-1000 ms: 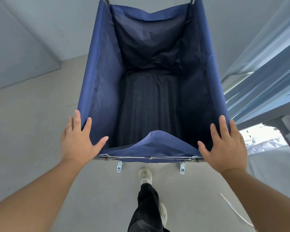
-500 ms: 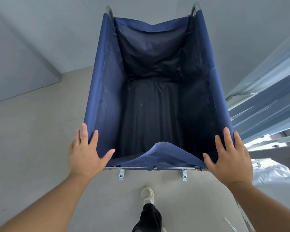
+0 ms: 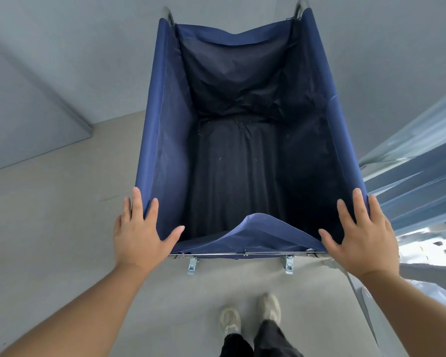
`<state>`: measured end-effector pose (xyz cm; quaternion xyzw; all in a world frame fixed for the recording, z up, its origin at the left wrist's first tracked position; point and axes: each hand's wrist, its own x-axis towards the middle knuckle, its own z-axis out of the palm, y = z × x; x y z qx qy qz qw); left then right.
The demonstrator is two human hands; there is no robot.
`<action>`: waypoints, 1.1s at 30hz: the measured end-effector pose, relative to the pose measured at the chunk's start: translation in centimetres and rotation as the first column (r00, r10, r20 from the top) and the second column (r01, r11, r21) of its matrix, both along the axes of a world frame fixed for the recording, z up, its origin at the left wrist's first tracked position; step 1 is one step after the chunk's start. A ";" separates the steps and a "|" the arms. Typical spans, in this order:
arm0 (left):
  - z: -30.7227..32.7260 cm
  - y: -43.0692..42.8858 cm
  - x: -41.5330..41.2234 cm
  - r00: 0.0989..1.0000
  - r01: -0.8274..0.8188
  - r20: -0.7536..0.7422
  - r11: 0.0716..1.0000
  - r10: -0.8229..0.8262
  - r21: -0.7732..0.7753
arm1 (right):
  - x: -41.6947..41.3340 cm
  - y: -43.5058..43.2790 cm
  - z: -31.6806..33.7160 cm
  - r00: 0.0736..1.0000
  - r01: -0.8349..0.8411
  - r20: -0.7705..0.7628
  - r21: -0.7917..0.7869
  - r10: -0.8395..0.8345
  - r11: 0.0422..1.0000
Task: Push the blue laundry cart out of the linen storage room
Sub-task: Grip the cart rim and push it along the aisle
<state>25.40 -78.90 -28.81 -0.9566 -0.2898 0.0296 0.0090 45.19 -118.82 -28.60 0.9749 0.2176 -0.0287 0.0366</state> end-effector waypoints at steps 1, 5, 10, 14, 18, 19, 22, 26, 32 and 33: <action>0.0 0.2 0.6 1.000 -0.003 0.000 1.000 0.003 0.001 | 0.7 0.2 0.0 1.000 0.002 -0.001 -0.003 -0.002 1.000; -0.2 0.8 3.0 1.000 -0.014 0.013 1.000 0.014 0.007 | 3.6 1.1 0.2 1.000 0.004 -0.004 -0.016 -0.004 1.000; -0.5 1.5 6.6 1.000 -0.027 0.013 1.000 0.027 0.014 | 7.7 2.1 0.4 1.000 -0.018 -0.018 -0.005 0.018 1.000; -0.6 1.8 9.3 0.999 -0.037 0.020 0.999 0.037 0.017 | 11.1 2.6 0.4 0.999 -0.036 -0.021 -0.010 0.036 0.999; -0.5 2.0 12.1 0.999 -0.043 0.024 0.999 0.042 0.017 | 14.4 3.1 0.5 0.998 -0.055 -0.029 0.002 0.055 0.998; -0.5 2.1 12.7 0.999 -0.047 0.024 0.999 0.047 0.015 | 15.2 3.2 0.4 0.998 -0.061 -0.031 0.002 0.061 0.998; -0.5 2.3 14.5 0.998 -0.059 0.023 0.998 0.059 0.009 | 17.5 3.5 0.4 0.996 -0.078 -0.037 0.016 0.079 0.997; -0.5 2.5 16.8 0.998 -0.065 0.018 0.998 0.065 0.014 | 20.3 4.0 0.3 0.994 -0.096 -0.039 0.021 0.097 0.995; -0.4 2.5 20.0 0.995 -0.098 0.015 0.995 0.098 -0.007 | 24.5 4.4 0.2 0.991 -0.125 -0.040 0.026 0.126 0.992; -0.4 2.5 20.5 0.995 -0.102 0.012 0.995 0.103 -0.010 | 25.1 4.6 0.3 0.991 -0.126 -0.039 0.025 0.127 0.992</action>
